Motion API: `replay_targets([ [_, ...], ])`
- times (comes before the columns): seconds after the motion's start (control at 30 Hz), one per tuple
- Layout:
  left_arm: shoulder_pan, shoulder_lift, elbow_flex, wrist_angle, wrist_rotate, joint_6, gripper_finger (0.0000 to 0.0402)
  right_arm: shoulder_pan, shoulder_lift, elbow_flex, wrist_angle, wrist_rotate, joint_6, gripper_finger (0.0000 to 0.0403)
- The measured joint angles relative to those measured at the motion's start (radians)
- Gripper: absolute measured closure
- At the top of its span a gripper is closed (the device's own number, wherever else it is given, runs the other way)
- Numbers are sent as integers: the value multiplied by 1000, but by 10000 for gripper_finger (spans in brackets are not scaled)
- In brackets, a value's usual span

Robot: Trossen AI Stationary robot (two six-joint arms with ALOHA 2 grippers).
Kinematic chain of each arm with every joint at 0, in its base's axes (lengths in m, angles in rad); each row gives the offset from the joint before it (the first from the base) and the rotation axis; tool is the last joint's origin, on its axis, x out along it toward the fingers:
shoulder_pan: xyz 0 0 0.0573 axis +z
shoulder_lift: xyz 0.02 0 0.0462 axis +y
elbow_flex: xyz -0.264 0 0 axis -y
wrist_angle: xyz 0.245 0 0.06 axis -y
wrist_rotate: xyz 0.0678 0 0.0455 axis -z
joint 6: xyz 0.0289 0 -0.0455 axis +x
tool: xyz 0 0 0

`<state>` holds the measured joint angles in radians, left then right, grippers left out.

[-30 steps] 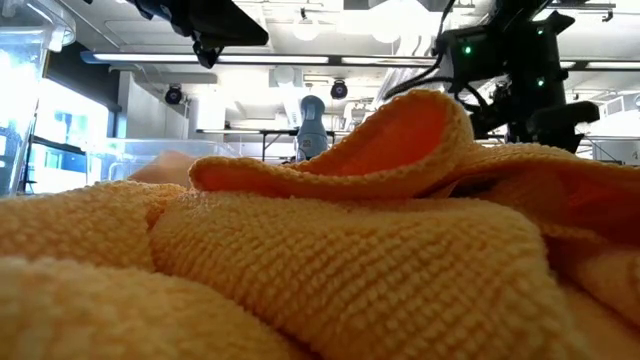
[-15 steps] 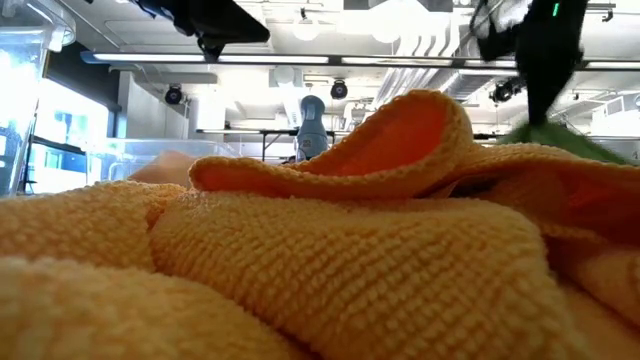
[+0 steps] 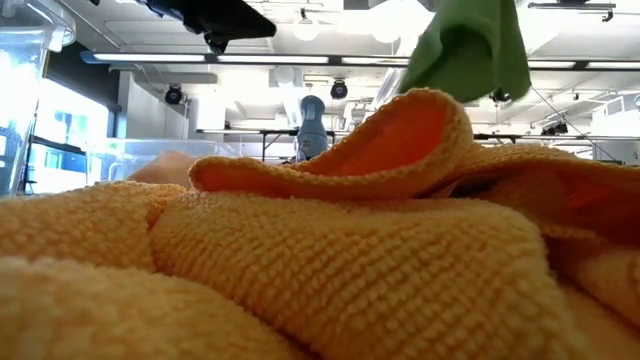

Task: Sort microfiber towel by color & place in baskets
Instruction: Put the green microfiber towel into the bottom transparent bin

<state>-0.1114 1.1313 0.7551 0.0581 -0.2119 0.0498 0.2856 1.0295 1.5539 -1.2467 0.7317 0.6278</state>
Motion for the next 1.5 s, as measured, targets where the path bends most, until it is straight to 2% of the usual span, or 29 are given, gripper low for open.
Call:
replay_targets([
  [0.17, 21, 0, 0, 135, 0, 12, 401, 11, 66, 42, 58, 3, -103, 402],
  [0.33, 20, 0, 2, 313, -9, -29, 400, 16, 107, 6, 64, -9, -99, 403],
  [0.43, 20, 0, 34, 284, -9, -36, 389, 19, 124, -48, 75, -12, -68, 403],
  [0.53, 20, 10, 73, 238, -16, -30, 367, 18, 132, -111, 105, -64, -52, 403],
  [0.67, 20, 37, 114, 208, -16, -45, 329, 19, 130, -211, 218, -104, -58, 403],
  [0.87, 20, 106, 184, 193, -16, -46, 257, 18, 129, -338, 490, -148, -191, 403],
  [1.03, 20, 192, 295, 146, -41, -98, 208, 9, 129, -396, 683, -236, -307, 403],
  [1.17, 20, 286, 432, 39, -49, -101, 193, 2, 129, -409, 760, -285, -379, 403],
  [1.37, 20, 424, 607, -48, -45, -100, 190, 2, 128, -409, 806, -295, -479, 403],
  [1.5, 20, 497, 668, -46, 25, -114, 190, 2, 128, -409, 827, -300, -547, 403],
])
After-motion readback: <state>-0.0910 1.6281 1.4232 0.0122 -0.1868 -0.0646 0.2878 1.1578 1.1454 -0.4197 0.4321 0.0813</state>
